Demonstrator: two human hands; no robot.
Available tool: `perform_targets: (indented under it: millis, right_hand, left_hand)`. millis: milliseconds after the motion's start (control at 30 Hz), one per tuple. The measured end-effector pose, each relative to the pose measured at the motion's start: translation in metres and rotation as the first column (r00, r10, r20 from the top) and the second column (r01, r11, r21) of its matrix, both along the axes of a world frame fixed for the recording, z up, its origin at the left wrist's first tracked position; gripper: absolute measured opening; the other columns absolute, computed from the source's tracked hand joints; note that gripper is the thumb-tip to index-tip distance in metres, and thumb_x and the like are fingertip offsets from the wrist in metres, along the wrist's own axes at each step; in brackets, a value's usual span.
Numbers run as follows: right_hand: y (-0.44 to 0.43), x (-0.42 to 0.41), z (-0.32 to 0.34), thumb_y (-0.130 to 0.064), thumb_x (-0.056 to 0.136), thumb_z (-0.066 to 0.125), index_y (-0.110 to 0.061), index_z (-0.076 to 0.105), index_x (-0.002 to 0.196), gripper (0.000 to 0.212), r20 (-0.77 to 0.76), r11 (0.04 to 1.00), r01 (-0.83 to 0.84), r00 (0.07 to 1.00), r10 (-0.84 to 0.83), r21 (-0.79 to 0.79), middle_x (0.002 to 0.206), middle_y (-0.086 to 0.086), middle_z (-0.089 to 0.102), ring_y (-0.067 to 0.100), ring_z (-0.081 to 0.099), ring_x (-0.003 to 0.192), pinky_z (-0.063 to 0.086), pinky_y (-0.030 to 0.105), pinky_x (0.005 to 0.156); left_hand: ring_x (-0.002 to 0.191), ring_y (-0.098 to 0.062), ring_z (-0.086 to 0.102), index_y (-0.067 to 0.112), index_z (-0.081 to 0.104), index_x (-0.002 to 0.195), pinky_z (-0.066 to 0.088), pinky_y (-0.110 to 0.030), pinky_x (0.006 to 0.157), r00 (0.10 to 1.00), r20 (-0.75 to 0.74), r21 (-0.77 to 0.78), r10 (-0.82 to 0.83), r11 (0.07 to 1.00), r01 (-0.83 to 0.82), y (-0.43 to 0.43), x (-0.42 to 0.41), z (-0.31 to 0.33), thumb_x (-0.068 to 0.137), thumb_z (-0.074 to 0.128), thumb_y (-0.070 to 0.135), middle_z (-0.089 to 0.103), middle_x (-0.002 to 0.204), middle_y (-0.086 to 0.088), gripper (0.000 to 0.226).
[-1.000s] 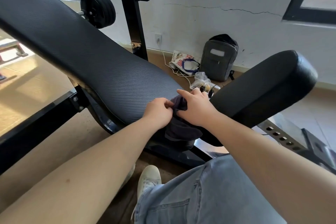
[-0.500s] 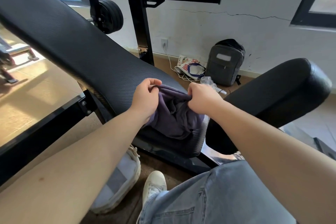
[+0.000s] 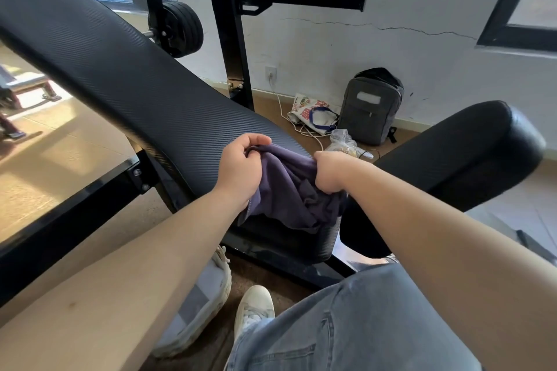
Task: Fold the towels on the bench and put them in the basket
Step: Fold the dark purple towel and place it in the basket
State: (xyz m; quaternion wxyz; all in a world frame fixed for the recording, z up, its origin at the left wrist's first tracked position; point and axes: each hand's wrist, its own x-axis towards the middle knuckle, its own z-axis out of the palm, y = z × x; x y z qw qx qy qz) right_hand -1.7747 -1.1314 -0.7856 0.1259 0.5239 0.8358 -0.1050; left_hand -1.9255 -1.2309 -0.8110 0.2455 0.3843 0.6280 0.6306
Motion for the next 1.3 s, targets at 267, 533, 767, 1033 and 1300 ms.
perform_targets:
  millis: [267, 533, 767, 1033, 1300]
  right_hand:
    - [0.007, 0.006, 0.004, -0.027, 0.087, 0.067, -0.019, 0.062, 0.12, 0.034, -0.303, 0.992, 0.018, 0.951, -0.054, -0.121, 0.112, 0.004, 0.063, 0.025, 0.06, 0.098, 0.049, 0.031, 0.075]
    - [0.016, 0.014, 0.004, -0.023, 0.091, 0.057, -0.025, 0.073, 0.092, 0.016, -0.602, 0.97, 0.204, 0.794, -0.085, 0.133, 0.088, 0.002, 0.067, 0.026, 0.061, 0.088, 0.042, 0.027, 0.063]
    - [0.006, 0.013, 0.031, -0.017, 0.088, 0.057, -0.024, 0.076, 0.092, 0.021, -0.764, 0.927, 0.206, 0.634, 0.118, 0.314, 0.083, -0.005, 0.068, 0.019, 0.059, 0.084, 0.047, 0.029, 0.073]
    - [0.011, 0.019, 0.038, -0.011, 0.075, 0.062, -0.026, 0.065, 0.074, 0.015, -0.651, 0.96, 0.134, 0.756, 0.06, 0.244, 0.077, -0.009, 0.062, 0.02, 0.061, 0.082, 0.044, 0.025, 0.06]
    - [0.005, 0.017, 0.019, -0.027, 0.077, 0.081, -0.039, 0.045, 0.143, 0.076, -0.61, 0.982, -0.175, 0.786, 0.1, -0.065, 0.122, -0.009, 0.062, 0.013, 0.06, 0.11, 0.048, 0.029, 0.092]
  left_hand:
    - [0.101, -0.012, 0.068, 0.027, 0.074, 0.096, 0.056, -0.022, 0.088, 0.998, 0.061, 0.028, -0.026, 0.999, 0.024, 0.007, 0.008, 0.004, 0.094, 0.042, -0.008, 0.071, 0.105, 0.001, 0.047]
    - [0.11, -0.01, 0.06, 0.026, 0.068, 0.117, 0.047, -0.02, 0.092, 0.964, -0.253, -0.136, -0.081, 0.99, 0.048, 0.006, 0.002, 0.003, 0.101, 0.047, 0.008, 0.067, 0.117, 0.007, 0.032]
    - [0.103, -0.003, 0.059, 0.028, 0.067, 0.125, 0.039, -0.005, 0.076, 0.914, -0.384, -0.169, -0.13, 0.983, 0.069, 0.003, -0.004, 0.01, 0.095, 0.067, 0.03, 0.066, 0.109, 0.015, 0.031]
    - [0.082, -0.011, 0.06, 0.03, 0.071, 0.091, 0.037, -0.014, 0.063, 0.772, -0.579, -0.33, -0.264, 0.941, 0.074, -0.003, -0.011, 0.025, 0.085, 0.078, 0.034, 0.065, 0.077, 0.015, 0.01]
    - [0.097, -0.017, 0.06, 0.023, 0.062, 0.108, 0.05, -0.032, 0.078, 0.915, -0.374, -0.267, -0.15, 0.962, 0.048, 0.004, -0.012, 0.022, 0.101, 0.056, 0.027, 0.065, 0.105, 0.003, 0.01]
